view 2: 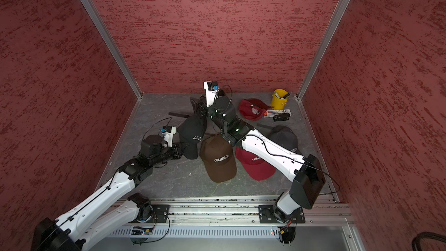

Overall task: Open the adjustable buckle of the baseball cap
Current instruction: Place the baseball cap at the center of the board.

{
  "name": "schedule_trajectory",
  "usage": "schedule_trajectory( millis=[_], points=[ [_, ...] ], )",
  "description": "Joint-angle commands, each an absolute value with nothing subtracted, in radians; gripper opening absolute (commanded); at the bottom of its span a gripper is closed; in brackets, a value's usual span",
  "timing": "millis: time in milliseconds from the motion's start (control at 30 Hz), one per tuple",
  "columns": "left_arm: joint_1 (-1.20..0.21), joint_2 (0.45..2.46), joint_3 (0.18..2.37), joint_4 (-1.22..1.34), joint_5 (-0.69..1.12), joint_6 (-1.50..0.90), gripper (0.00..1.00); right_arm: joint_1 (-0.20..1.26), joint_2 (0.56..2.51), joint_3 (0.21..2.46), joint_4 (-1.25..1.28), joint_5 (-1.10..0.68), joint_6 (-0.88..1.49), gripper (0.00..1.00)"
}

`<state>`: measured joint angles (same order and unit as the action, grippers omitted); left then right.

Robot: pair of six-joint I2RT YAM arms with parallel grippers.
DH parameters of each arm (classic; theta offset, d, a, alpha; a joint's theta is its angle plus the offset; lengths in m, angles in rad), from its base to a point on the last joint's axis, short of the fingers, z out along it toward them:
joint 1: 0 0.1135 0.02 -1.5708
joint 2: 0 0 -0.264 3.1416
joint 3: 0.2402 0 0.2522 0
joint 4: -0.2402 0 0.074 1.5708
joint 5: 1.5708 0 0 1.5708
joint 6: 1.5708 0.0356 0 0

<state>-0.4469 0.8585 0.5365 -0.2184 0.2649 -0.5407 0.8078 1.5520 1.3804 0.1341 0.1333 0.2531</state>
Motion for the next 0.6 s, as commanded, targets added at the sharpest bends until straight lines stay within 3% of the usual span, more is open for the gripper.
schedule_trajectory(
  millis=[0,333,567],
  points=[
    [-0.406,0.849,0.560,-0.274,0.366,-0.548,0.00,0.785,1.501,1.342,0.143,0.115,0.238,0.66],
    [-0.287,0.840,0.510,-0.310,0.526,-0.661,0.01,0.739,1.458,1.247,0.160,0.062,0.247,0.67],
    [-0.254,0.775,0.431,-0.387,0.520,-0.766,0.12,0.683,1.424,1.183,0.167,0.029,0.253,0.68]
  ],
)
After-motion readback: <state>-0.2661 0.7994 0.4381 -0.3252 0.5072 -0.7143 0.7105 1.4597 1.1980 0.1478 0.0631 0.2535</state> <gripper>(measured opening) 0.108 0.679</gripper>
